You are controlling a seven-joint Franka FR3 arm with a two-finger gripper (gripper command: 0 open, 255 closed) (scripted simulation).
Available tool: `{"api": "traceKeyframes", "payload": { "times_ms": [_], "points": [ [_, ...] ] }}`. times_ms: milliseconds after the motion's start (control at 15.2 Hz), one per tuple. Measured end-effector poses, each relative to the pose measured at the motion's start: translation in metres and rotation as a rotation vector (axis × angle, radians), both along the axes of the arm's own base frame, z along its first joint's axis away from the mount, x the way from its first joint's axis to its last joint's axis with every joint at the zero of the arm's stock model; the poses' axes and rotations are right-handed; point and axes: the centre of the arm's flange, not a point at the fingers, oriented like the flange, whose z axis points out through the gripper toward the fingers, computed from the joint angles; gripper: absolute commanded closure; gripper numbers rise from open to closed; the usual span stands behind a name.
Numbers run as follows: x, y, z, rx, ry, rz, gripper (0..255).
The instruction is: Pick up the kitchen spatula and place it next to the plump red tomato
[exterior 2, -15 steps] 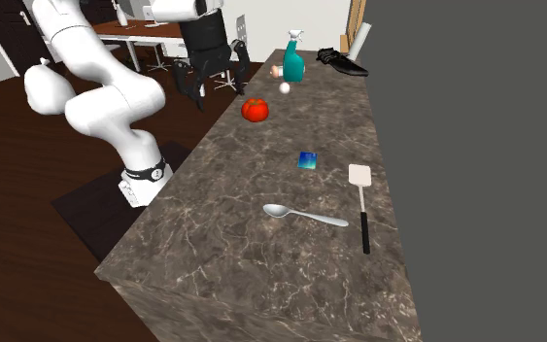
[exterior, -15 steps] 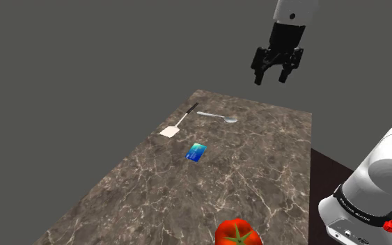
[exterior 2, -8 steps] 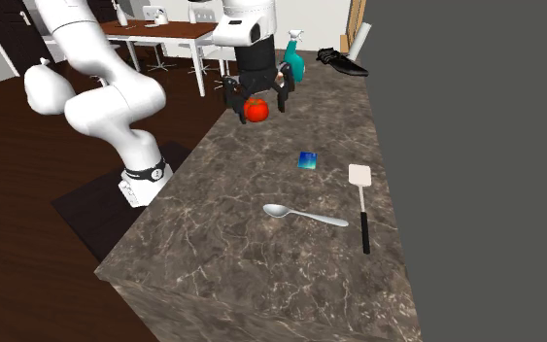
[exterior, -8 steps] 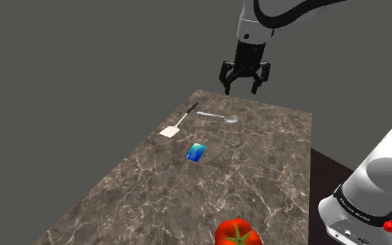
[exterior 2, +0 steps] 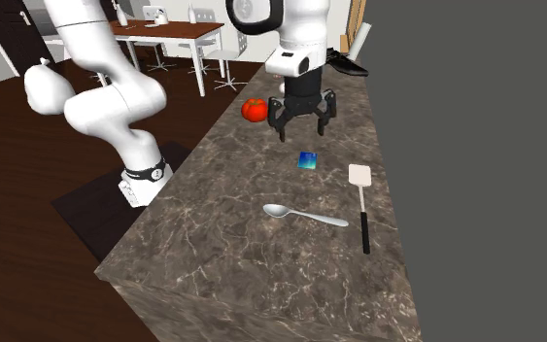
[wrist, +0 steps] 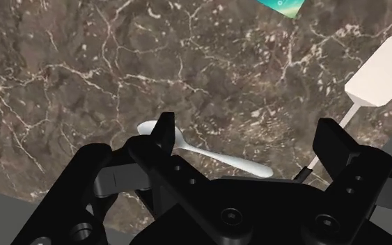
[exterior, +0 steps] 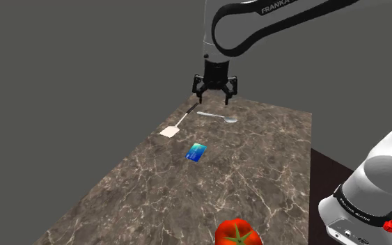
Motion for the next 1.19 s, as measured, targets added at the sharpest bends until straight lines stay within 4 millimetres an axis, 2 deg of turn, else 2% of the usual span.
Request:
{"api": "traceKeyframes", "payload": {
  "times_ms": [462,924,1056,1188],
  "points": [
    [0.077,0.033,-0.042,-0.031,0.008,-0.195,0],
    [0.159,0.048,-0.088,-0.063,0.015,-0.392,0],
    [0.17,0.048,-0.097,-0.068,0.016,-0.416,0],
    [0.172,0.048,-0.108,-0.07,0.016,-0.423,0]
  ]
}}
